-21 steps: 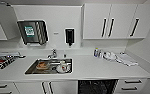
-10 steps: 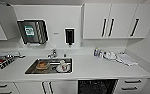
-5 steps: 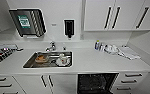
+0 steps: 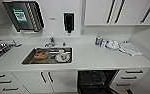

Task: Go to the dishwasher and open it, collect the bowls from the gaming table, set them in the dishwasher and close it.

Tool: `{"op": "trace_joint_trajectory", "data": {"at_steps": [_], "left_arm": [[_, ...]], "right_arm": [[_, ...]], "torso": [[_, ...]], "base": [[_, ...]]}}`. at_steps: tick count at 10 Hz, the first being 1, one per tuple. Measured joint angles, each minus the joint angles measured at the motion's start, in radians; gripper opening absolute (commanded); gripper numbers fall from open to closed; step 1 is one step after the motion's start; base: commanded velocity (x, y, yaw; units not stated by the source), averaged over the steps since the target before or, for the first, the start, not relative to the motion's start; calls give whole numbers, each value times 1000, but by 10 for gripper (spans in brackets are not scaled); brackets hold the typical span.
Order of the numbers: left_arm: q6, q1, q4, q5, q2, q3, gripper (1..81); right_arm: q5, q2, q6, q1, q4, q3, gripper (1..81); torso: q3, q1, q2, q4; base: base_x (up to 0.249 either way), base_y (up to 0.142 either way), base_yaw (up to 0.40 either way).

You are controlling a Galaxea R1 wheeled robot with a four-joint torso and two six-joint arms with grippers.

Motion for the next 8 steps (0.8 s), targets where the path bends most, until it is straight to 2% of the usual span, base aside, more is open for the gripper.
{"op": "trace_joint_trajectory", "data": {"at_steps": [3,8], "left_arm": [[0,-104,-36,91,-25,71,10],[0,-327,-109,255,-32,90,10]], "right_arm": [[-3,0,0,1,0,1,10],[-5,4,0,3,0,6,10]], "torso": [[-5,1,1,0],[-6,1,1,0]], "base": [[0,0,0],[0,0,0]]}}
